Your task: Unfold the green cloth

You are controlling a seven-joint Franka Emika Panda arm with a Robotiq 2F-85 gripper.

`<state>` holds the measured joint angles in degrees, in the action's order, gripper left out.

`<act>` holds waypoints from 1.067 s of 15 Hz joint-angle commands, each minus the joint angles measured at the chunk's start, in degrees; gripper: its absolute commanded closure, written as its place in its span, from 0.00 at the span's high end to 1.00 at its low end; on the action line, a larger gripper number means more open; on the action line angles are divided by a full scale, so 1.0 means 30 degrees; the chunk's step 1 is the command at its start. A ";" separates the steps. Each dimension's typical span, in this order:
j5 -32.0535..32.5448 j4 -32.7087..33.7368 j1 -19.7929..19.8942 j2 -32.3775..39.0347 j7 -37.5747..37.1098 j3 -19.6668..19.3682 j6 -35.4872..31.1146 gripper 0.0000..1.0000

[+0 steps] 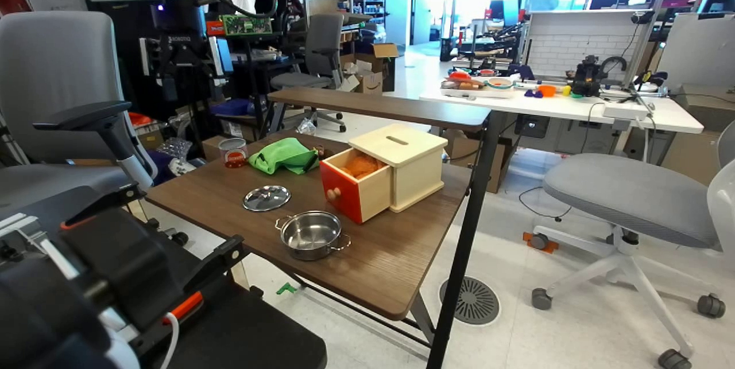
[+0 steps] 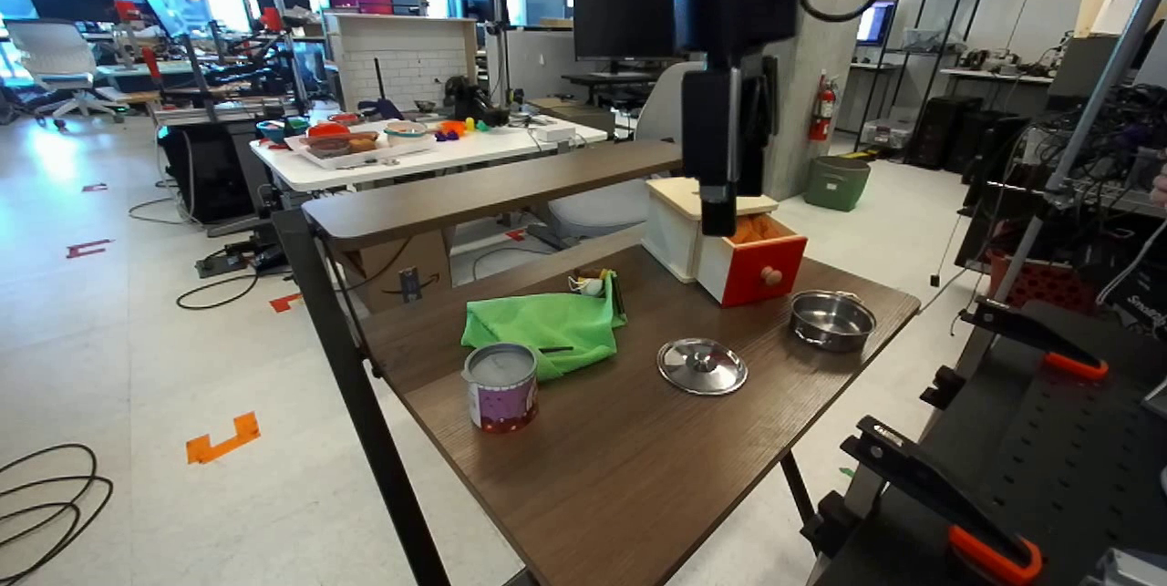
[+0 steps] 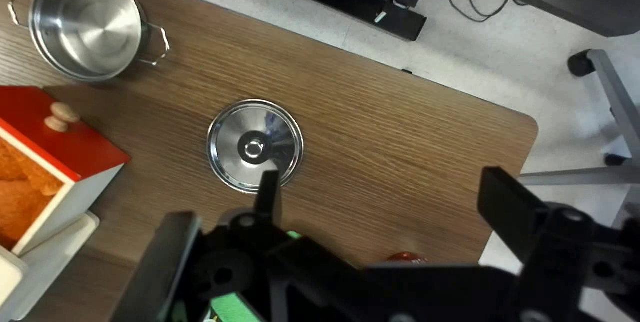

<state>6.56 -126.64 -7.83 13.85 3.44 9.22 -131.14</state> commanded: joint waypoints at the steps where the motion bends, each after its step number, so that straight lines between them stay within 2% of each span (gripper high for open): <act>1: 0.0101 0.3862 -0.0066 0.3095 0.2314 0.0023 0.2254 1.00; 5: 0.1111 0.7031 -0.0422 0.5939 0.3682 -0.0120 0.3219 1.00; 9: 0.2639 0.9904 -0.1194 0.8732 0.3202 -0.0542 0.3121 1.00; 16: 0.3412 1.2512 -0.1901 1.1536 0.3129 -0.0982 0.2178 1.00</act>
<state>15.39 -93.52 -12.33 45.34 13.12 7.31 -124.75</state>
